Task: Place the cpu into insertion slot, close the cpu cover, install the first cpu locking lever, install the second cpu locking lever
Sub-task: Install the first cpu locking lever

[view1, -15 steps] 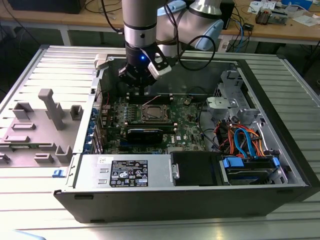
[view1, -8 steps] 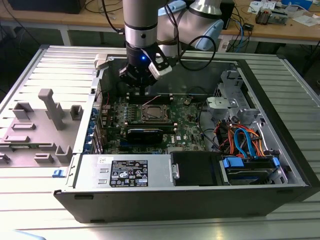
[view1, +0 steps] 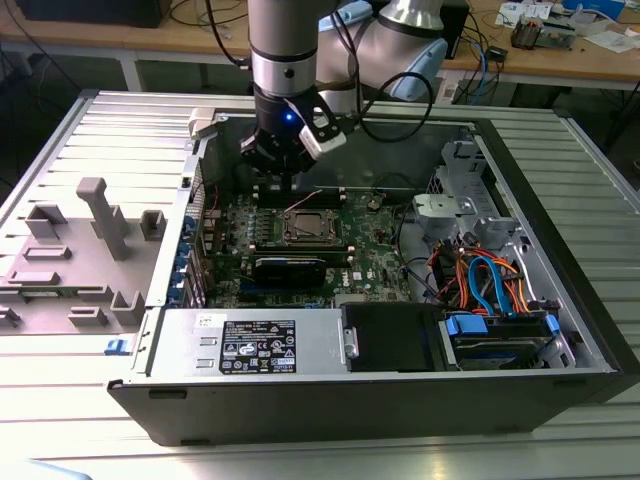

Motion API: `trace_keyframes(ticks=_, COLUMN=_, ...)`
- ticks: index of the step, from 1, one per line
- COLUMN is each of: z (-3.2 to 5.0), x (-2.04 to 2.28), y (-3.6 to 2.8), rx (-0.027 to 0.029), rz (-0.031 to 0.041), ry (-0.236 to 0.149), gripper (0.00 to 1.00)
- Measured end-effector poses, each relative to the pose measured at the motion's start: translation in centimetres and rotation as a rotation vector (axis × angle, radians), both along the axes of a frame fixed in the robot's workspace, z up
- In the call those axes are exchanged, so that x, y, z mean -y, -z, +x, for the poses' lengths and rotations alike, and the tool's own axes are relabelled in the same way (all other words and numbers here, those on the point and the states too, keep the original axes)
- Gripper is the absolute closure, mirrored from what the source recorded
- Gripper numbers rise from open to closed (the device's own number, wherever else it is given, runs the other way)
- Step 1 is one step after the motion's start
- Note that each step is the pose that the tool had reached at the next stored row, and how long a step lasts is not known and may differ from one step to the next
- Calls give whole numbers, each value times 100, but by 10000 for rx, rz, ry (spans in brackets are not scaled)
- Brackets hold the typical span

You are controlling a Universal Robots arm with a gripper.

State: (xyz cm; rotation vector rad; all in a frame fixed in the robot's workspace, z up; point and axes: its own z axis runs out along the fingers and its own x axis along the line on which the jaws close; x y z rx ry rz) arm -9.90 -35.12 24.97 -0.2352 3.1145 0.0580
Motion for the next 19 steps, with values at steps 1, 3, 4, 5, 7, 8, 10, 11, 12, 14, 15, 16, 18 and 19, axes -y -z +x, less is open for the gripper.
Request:
trace_keyframes(ticks=1, z=8, x=0, y=12, rx=1, rz=-20, ry=0, gripper=89)
trace_keyframes(ticks=3, z=16, x=-2, y=26, rx=-1, rz=-161, ry=2, gripper=89)
trace_keyframes(ticks=4, z=19, x=-5, y=36, rx=1, rz=-233, ry=0, gripper=89)
trace_keyframes(ticks=5, z=25, x=-11, y=61, rx=-1, rz=-263, ry=30, gripper=89)
trace_keyframes(ticks=7, z=28, x=-11, y=95, rx=-6, rz=-264, ry=364, gripper=89)
trace_keyframes(ticks=8, z=30, x=-13, y=108, rx=-7, rz=-264, ry=489, gripper=89)
trace_keyframes(ticks=10, z=33, x=-41, y=125, rx=-7, rz=-264, ry=529, gripper=89)
trace_keyframes(ticks=11, z=34, x=-58, y=131, rx=-6, rz=-264, ry=533, gripper=89)
trace_keyframes(ticks=12, z=34, x=-72, y=136, rx=-7, rz=-265, ry=537, gripper=89)
trace_keyframes(ticks=14, z=37, x=-102, y=151, rx=-8, rz=-275, ry=542, gripper=89)
trace_keyframes(ticks=15, z=40, x=-116, y=159, rx=-7, rz=-280, ry=543, gripper=89)
trace_keyframes(ticks=16, z=43, x=-129, y=167, rx=-7, rz=-286, ry=543, gripper=89)
trace_keyframes(ticks=18, z=53, x=-149, y=197, rx=-6, rz=-291, ry=542, gripper=89)
trace_keyframes(ticks=19, z=57, x=-151, y=211, rx=-7, rz=-295, ry=543, gripper=89)
